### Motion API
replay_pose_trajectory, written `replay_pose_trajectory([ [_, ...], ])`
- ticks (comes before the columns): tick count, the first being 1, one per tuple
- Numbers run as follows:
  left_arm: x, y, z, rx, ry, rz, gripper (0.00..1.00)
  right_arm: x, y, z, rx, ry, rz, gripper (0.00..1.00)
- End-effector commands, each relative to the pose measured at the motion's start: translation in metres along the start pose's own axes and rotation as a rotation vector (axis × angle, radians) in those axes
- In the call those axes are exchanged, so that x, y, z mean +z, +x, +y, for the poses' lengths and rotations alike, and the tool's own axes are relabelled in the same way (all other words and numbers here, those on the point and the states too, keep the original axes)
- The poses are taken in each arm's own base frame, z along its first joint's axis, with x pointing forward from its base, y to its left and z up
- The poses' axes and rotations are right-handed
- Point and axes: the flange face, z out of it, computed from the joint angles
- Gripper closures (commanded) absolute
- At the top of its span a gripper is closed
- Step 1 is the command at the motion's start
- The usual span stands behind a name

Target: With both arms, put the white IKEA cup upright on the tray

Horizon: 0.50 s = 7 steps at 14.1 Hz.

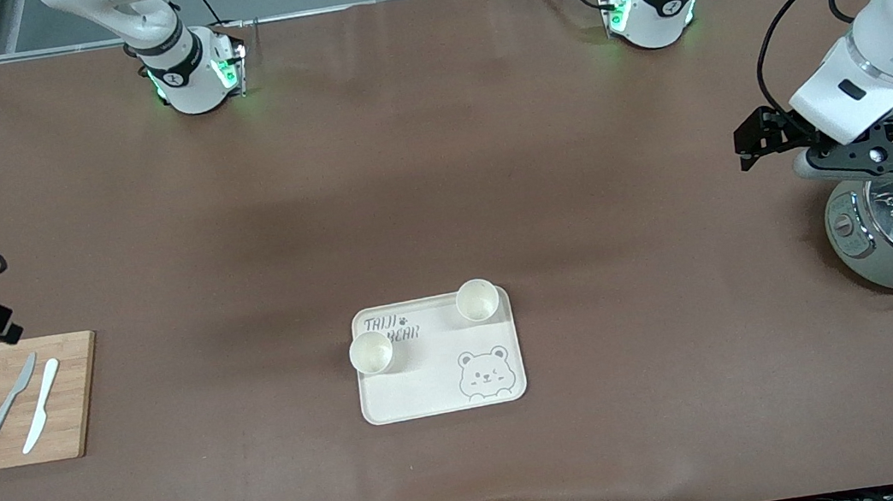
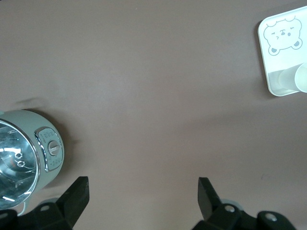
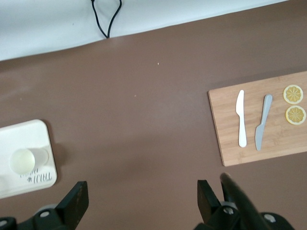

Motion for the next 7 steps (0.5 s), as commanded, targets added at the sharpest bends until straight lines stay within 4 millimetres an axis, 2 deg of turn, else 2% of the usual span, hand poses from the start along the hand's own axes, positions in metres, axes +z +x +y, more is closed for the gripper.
replay_pose_trajectory([
  [1, -0.004, -0.003, -0.001, 0.02, 0.02, 0.015, 0.0, -0.011, -0.038, 0.009, -0.05, 0.01, -0.01, 0.0],
  [4, 0.0, -0.001, 0.0, 0.022, 0.019, 0.012, 0.0, -0.022, -0.051, 0.025, -0.138, 0.01, -0.016, 0.0],
  [7, 0.008, 0.004, -0.005, 0.015, 0.017, 0.012, 0.0, -0.025, -0.064, 0.029, -0.137, 0.01, -0.031, 0.0],
])
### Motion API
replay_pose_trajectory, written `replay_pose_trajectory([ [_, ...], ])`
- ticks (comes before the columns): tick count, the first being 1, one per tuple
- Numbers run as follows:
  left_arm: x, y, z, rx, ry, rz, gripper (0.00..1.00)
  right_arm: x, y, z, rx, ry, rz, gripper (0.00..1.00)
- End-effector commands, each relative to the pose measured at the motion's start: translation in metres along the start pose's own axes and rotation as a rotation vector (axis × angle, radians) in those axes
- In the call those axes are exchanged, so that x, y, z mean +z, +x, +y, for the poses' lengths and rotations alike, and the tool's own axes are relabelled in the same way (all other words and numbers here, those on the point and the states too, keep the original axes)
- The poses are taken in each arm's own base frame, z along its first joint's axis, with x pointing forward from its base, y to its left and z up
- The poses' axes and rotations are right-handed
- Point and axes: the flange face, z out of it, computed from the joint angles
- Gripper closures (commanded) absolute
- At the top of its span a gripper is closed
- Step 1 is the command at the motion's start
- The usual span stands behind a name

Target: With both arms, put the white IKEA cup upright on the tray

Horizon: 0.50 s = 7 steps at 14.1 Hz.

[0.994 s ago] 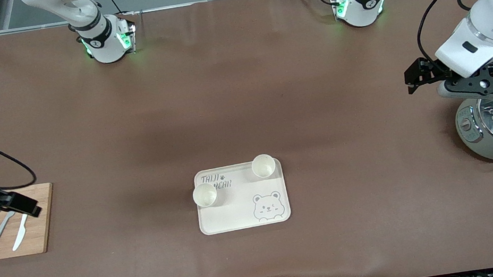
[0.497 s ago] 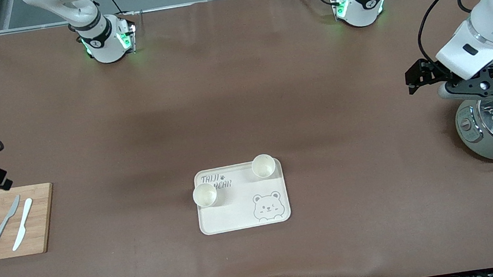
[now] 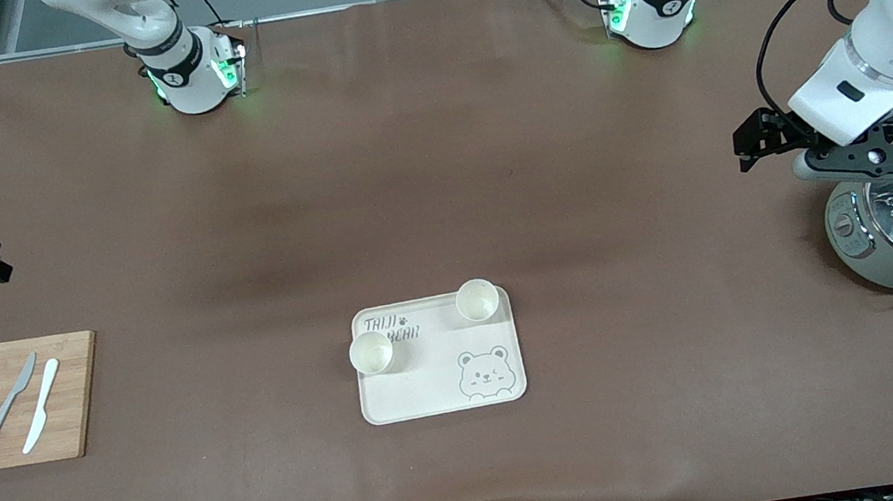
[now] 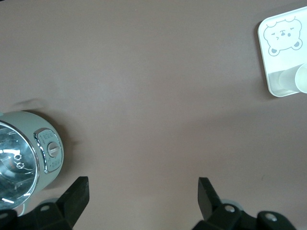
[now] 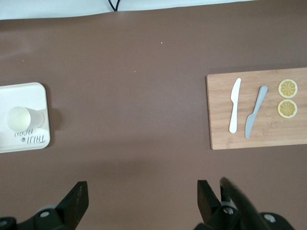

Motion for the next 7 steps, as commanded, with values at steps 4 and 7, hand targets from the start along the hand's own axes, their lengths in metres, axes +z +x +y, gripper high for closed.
replay_pose_trajectory([
  [4, -0.0027, -0.0015, -0.001, 0.018, 0.015, 0.012, 0.0, -0.0015, -0.0189, 0.0025, -0.015, 0.002, -0.022, 0.0],
  [7, -0.0027, -0.0015, 0.0, 0.015, 0.013, 0.012, 0.0, -0.0007, -0.0192, 0.0033, -0.012, 0.002, -0.025, 0.0],
])
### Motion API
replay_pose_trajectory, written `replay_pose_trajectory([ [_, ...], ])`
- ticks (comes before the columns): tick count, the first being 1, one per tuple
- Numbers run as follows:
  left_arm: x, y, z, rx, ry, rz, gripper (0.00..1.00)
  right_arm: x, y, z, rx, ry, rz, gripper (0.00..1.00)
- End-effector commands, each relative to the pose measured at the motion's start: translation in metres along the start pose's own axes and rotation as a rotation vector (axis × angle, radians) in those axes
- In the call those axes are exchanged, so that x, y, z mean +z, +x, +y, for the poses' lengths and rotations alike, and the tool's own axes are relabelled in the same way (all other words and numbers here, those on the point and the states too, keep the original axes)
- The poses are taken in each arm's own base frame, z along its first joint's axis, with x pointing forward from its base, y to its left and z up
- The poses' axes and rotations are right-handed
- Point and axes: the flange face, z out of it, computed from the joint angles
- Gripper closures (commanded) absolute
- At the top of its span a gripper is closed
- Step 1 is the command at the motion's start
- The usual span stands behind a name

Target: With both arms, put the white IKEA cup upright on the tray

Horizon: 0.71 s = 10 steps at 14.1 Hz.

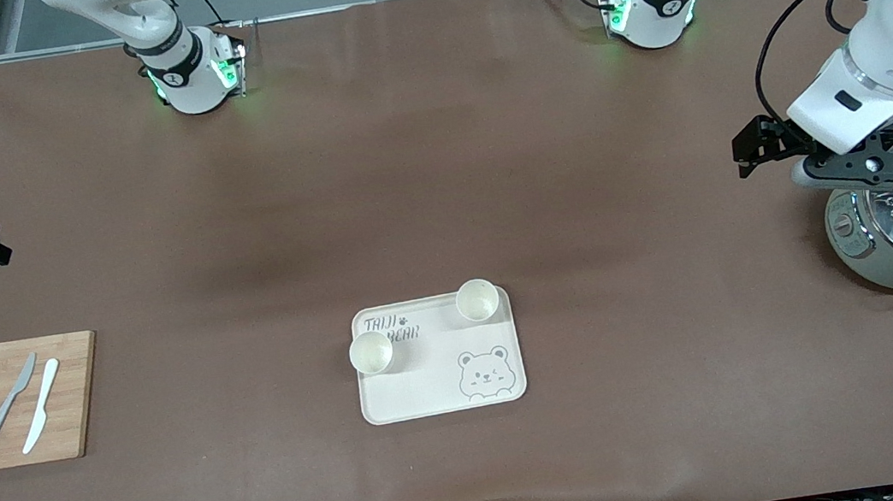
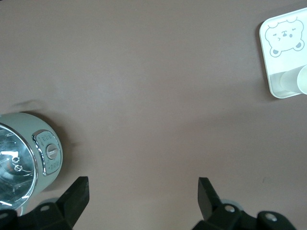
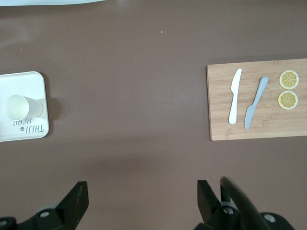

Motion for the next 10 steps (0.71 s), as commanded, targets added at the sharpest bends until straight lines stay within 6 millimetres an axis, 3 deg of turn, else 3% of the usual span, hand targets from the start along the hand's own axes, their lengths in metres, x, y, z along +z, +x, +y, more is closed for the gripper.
replay_pose_trajectory([
  [1, -0.005, -0.003, -0.001, 0.016, 0.012, 0.01, 0.0, -0.003, -0.009, 0.003, -0.006, -0.001, -0.002, 0.0],
  [5, -0.003, -0.003, -0.014, 0.002, 0.01, 0.007, 0.0, -0.001, -0.008, 0.004, 0.003, -0.001, 0.0, 0.0],
  [10, -0.015, 0.0, -0.01, 0.009, -0.009, 0.034, 0.0, -0.001, -0.008, 0.003, 0.003, -0.001, -0.002, 0.0],
])
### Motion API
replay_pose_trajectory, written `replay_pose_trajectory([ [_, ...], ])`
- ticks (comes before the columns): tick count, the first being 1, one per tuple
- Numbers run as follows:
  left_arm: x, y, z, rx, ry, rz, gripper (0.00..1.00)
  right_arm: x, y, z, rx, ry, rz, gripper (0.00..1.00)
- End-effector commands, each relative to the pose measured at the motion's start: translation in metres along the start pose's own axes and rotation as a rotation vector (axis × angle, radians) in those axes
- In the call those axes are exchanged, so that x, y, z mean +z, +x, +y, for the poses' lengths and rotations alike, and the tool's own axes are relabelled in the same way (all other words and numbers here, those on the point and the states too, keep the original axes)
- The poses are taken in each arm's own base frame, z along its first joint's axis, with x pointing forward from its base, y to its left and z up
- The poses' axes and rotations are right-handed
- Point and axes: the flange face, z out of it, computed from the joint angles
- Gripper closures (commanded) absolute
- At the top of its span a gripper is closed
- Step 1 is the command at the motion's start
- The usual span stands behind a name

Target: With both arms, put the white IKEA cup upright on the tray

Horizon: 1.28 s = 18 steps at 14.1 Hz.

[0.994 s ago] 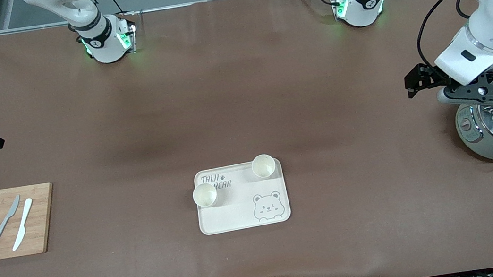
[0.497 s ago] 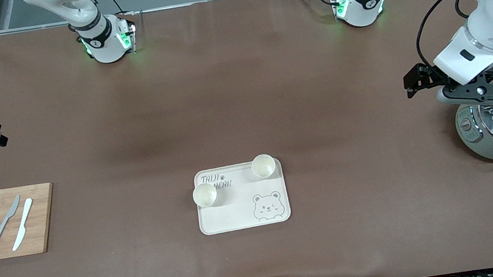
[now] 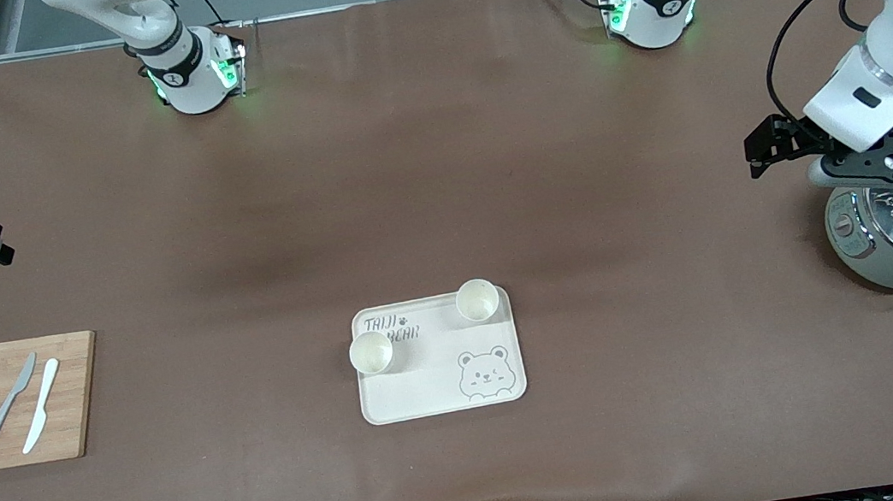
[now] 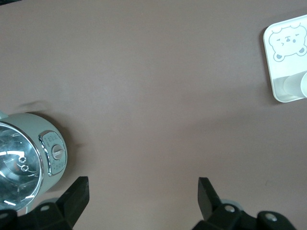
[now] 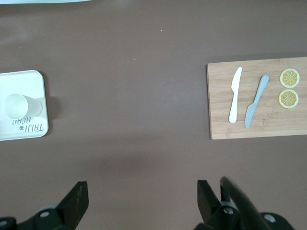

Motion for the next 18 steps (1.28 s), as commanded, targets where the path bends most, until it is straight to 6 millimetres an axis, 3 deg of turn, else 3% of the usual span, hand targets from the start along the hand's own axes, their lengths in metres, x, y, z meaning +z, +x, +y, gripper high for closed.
replay_pose_trajectory([
  [1, -0.009, 0.0, 0.003, 0.021, -0.011, 0.019, 0.0, -0.003, -0.008, 0.003, 0.002, -0.001, 0.002, 0.0],
  [9, -0.004, 0.0, -0.003, 0.015, -0.012, 0.003, 0.0, -0.004, -0.007, 0.003, 0.002, -0.001, 0.005, 0.0],
  [18, 0.011, 0.007, 0.005, 0.017, -0.016, -0.014, 0.0, -0.003, -0.007, 0.004, 0.004, -0.002, 0.004, 0.0],
])
